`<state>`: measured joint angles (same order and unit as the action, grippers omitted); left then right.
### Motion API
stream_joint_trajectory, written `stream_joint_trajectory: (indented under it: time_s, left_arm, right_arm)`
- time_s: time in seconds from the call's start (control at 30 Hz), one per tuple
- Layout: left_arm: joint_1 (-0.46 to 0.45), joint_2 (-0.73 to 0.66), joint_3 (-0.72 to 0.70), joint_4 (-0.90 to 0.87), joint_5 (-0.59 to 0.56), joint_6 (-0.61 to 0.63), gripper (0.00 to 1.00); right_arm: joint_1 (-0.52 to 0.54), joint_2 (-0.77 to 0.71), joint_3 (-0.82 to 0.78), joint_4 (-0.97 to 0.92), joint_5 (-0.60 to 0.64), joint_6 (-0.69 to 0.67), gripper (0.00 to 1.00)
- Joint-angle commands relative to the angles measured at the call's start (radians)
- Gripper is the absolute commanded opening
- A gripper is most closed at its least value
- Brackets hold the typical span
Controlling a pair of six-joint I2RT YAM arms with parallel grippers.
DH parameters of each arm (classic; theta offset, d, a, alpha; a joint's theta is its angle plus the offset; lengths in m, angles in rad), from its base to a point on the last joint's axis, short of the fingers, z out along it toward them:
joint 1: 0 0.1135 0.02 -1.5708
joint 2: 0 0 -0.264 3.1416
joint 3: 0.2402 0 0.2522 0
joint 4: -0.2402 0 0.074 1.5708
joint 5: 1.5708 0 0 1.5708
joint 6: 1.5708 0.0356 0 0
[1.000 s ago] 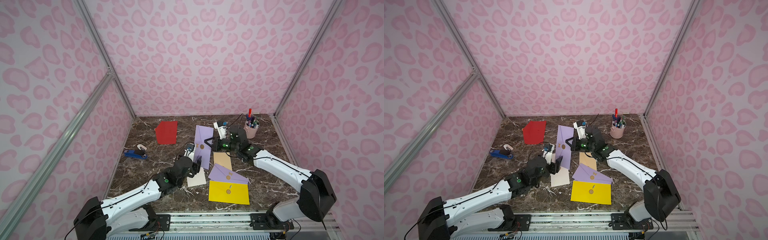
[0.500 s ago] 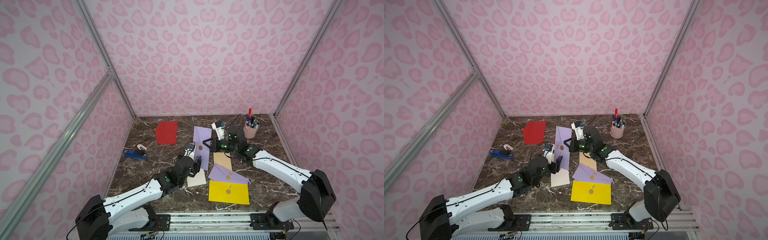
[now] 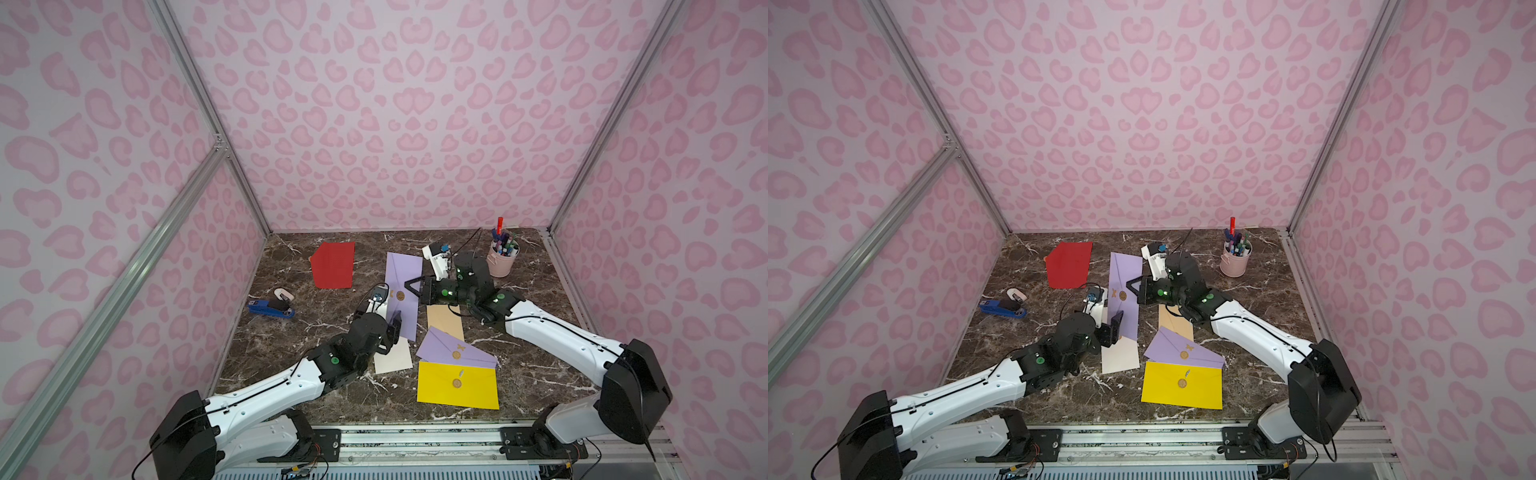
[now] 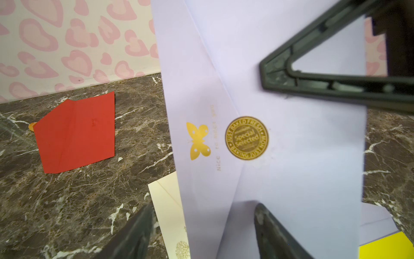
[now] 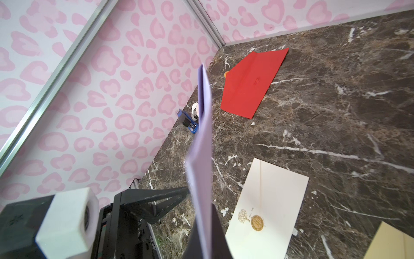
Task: Open the envelope
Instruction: Open the envelope flap on the envelope.
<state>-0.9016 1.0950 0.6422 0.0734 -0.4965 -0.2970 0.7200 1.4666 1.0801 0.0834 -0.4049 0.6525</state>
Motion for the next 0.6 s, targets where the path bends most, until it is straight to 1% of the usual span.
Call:
stream_joint_trajectory:
  time_s: [0.0,0.57]
  left_arm:
    - [0.001,0.000,0.000,-0.011,-0.031,-0.013,0.73]
    - [0.001,-0.004,0.003,-0.050,-0.095,-0.030,0.75]
  right_arm:
    - [0.001,-0.009,0.009,-0.002,0.006,-0.010,0.00]
    - [0.004,-0.014,0.009,-0.011,0.001,-0.013,0.00]
